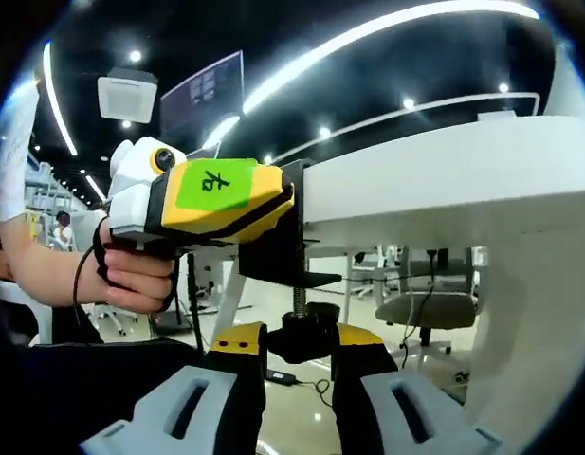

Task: Clamp the fixed fixture on the desktop, loosen the retaining clip, secure it to the edge of the desk, and tighten the retaining clip.

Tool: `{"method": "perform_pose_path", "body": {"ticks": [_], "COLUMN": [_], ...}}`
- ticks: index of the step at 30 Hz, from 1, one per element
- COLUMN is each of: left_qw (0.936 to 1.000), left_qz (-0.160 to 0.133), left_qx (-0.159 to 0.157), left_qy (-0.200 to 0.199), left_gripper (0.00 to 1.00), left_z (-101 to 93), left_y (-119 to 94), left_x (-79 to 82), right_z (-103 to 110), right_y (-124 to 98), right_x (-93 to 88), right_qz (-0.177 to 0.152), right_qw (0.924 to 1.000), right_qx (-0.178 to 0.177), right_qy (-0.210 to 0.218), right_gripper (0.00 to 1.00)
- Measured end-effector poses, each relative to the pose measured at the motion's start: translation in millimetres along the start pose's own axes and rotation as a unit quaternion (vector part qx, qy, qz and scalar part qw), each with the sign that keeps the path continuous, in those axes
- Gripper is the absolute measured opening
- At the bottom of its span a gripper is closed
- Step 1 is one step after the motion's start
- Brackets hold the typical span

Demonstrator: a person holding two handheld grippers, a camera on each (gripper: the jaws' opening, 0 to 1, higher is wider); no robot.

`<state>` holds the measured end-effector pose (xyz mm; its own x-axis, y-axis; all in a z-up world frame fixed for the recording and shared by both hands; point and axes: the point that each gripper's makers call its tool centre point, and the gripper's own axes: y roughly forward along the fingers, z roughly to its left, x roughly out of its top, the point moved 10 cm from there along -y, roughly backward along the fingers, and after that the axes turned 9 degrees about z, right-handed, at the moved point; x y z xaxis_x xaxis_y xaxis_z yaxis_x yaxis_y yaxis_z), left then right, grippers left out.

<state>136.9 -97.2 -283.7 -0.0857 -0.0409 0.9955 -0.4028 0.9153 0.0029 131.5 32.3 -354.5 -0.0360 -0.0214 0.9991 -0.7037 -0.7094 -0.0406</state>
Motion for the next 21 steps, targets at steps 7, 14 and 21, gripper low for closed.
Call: {"method": "perform_pose_path", "body": {"ticks": [7, 14, 21], "left_qw": [1.0, 1.0, 0.9999], "left_qz": [0.002, 0.003, 0.003], "left_qx": [0.0, 0.002, 0.002], "left_qy": [0.003, 0.008, 0.01], "left_gripper": [0.01, 0.01, 0.01], "left_z": [0.2, -0.4, -0.4], "left_y": [-0.2, 0.3, 0.6], "left_x": [-0.5, -0.4, -0.7], "right_z": [6.2, 9.5, 2.3], "right_y": [-0.1, 14.8, 12.8], "right_x": [-1.8, -3.2, -3.7], "right_qz": [0.003, 0.018, 0.014], "right_qw": [0.9988, 0.9959, 0.9979], "right_qx": [-0.048, -0.088, -0.058], "right_qy": [0.009, -0.009, -0.024], "right_gripper": [0.27, 0.26, 0.26]}}
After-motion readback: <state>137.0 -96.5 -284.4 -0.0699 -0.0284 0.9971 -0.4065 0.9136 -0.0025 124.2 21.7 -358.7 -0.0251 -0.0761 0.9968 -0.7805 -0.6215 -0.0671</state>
